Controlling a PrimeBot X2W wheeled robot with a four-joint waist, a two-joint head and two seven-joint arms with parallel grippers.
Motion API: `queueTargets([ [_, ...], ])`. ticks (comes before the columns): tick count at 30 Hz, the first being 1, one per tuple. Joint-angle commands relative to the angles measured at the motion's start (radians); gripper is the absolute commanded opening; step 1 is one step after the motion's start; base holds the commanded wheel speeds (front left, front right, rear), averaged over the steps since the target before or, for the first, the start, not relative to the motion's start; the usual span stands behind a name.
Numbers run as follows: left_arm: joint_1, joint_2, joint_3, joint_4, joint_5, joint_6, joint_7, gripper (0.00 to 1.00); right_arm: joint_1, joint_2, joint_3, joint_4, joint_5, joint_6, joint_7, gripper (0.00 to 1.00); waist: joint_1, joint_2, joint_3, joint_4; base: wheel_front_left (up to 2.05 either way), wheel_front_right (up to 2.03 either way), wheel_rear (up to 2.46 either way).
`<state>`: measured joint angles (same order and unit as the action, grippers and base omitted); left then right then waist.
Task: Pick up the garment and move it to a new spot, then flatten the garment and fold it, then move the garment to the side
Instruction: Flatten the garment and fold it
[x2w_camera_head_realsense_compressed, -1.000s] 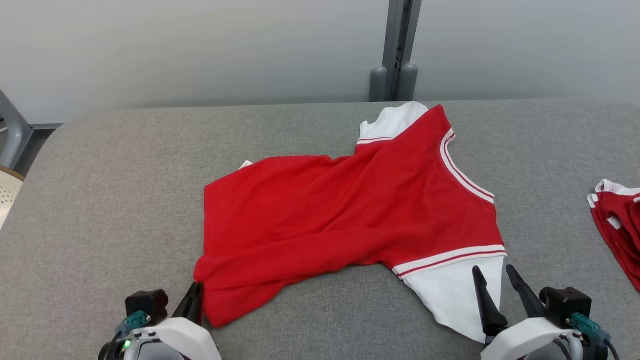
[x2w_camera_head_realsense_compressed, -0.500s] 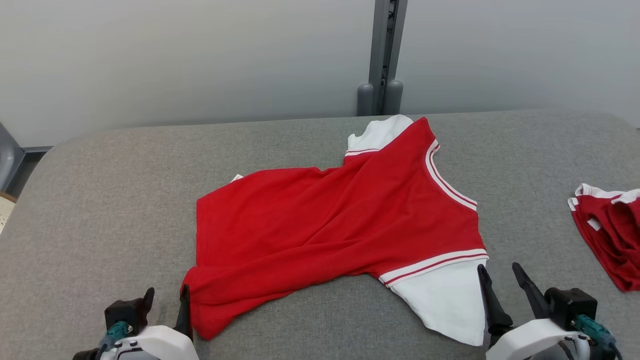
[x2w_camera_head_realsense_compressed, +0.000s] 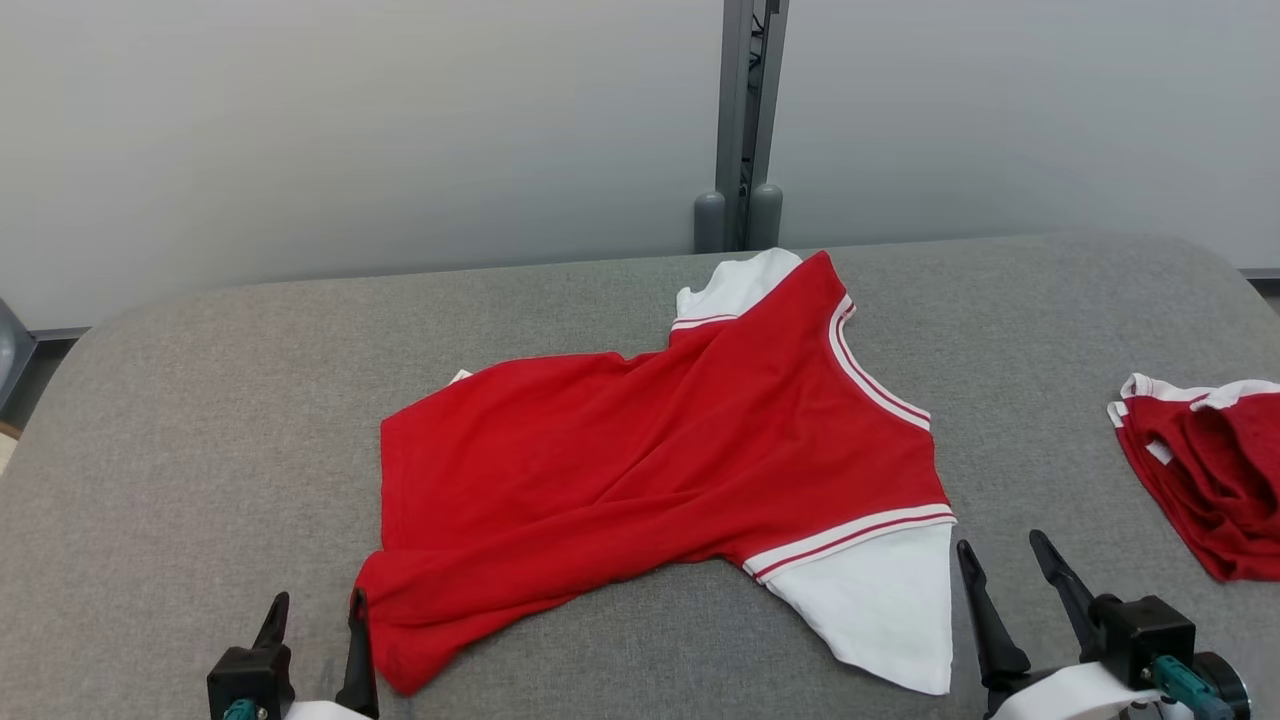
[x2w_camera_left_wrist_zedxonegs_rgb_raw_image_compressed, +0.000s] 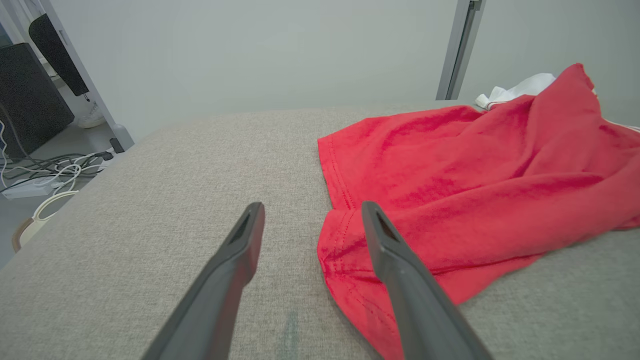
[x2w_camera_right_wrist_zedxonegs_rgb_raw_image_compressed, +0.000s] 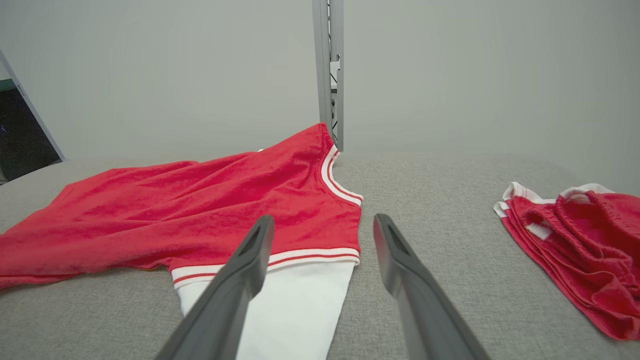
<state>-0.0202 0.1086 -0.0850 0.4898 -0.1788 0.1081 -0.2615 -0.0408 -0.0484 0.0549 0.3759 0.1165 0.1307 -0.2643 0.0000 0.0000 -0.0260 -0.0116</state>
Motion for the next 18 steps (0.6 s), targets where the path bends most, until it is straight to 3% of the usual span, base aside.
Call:
queueTargets([
  [1,0.019,-0.003,0.01,-0.011,0.012,-0.001,-0.004,1.0,0.017,-0.005,0.004,-0.002,0.004,0.0,0.001,1.0,0.0,0.0,-0.005,0.001,0.0,0.0,0.0],
  [18,0.031,-0.043,0.057,0.005,0.057,-0.05,-0.004,1.0,0.04,-0.005,0.043,0.047,0.015,0.0,0.001,1.0,0.0,0.0,0.014,0.006,0.0,0.0,0.0],
])
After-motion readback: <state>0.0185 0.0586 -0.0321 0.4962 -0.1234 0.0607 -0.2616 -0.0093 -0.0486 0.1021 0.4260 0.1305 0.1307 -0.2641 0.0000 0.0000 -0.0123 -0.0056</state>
